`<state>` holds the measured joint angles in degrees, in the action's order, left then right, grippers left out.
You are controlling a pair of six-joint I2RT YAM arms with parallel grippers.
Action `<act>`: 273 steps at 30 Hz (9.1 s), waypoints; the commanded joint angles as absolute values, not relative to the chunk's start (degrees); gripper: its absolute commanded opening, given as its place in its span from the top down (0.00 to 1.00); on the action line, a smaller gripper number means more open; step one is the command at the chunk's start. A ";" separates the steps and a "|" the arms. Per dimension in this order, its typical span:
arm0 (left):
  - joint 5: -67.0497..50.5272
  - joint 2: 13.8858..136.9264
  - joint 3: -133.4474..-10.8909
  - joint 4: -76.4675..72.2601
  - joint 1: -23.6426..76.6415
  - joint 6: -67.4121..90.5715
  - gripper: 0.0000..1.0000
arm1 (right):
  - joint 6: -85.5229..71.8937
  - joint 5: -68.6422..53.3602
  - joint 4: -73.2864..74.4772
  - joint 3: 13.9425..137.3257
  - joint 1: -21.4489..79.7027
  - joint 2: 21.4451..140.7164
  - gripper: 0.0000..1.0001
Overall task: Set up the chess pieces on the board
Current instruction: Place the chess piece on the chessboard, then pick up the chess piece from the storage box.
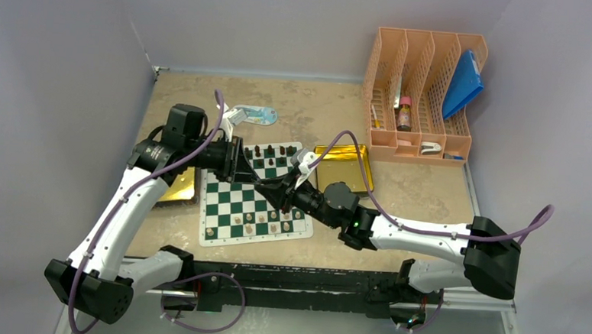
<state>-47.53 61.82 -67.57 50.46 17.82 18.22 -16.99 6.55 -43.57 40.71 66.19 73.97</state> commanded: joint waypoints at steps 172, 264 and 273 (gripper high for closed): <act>15.57 76.51 -60.96 30.06 34.73 41.57 0.33 | -27.88 29.74 -14.32 35.63 65.94 30.67 0.01; 12.83 96.42 -57.04 39.66 -17.36 90.64 0.70 | -23.50 26.38 -19.24 39.03 65.99 39.59 0.01; 12.65 93.81 -57.97 42.66 -17.40 90.46 0.88 | -24.37 26.59 -18.64 38.94 66.00 37.59 0.01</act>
<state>12.75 96.29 -58.06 39.33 -17.19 90.08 -23.20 25.96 -17.04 36.42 65.89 38.72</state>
